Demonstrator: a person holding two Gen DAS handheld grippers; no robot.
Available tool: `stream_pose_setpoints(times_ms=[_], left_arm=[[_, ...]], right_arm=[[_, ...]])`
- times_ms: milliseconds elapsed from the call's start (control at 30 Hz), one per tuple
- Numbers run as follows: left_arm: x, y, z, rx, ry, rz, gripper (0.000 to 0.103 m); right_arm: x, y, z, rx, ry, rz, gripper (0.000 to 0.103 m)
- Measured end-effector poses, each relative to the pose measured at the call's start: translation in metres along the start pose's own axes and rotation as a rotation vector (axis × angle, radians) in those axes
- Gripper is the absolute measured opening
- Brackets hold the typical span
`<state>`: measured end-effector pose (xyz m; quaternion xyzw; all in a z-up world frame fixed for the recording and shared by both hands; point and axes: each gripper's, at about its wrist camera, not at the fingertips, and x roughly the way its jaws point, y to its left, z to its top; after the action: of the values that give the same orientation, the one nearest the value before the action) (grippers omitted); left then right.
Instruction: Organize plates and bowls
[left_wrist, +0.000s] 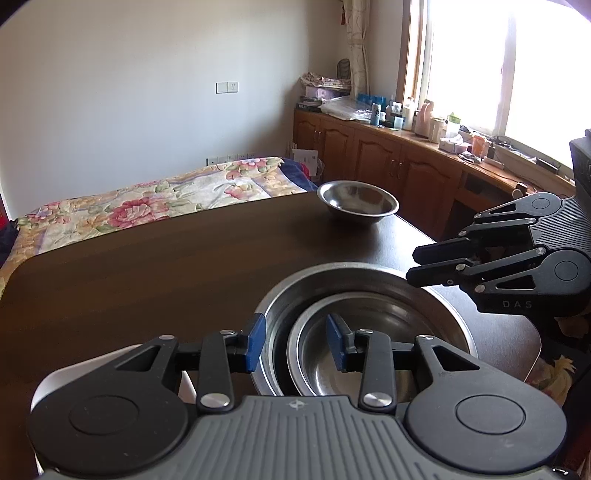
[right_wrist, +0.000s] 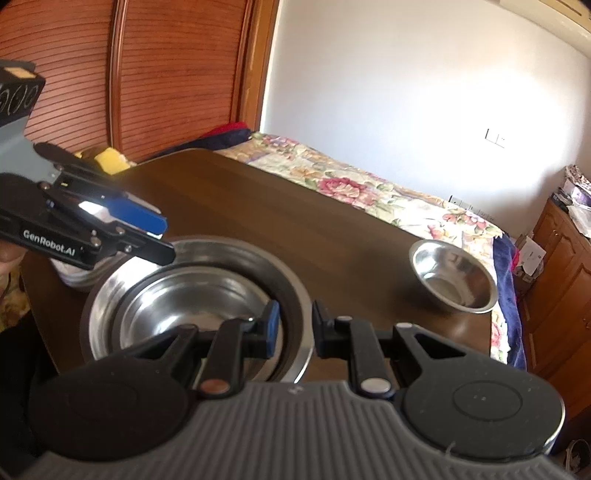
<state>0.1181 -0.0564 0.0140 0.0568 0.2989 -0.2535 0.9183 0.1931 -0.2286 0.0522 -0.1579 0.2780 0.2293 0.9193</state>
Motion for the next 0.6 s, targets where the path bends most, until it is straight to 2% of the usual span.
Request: stream_pose_setpoints(times_ms=[600], left_arm=[[0.018, -0.005, 0.026, 0.018, -0.016, 0.027, 0.040]], right_arm=[[-0.001, -0.050, -0.002, 0.120, -0.099, -0.087, 0.020]])
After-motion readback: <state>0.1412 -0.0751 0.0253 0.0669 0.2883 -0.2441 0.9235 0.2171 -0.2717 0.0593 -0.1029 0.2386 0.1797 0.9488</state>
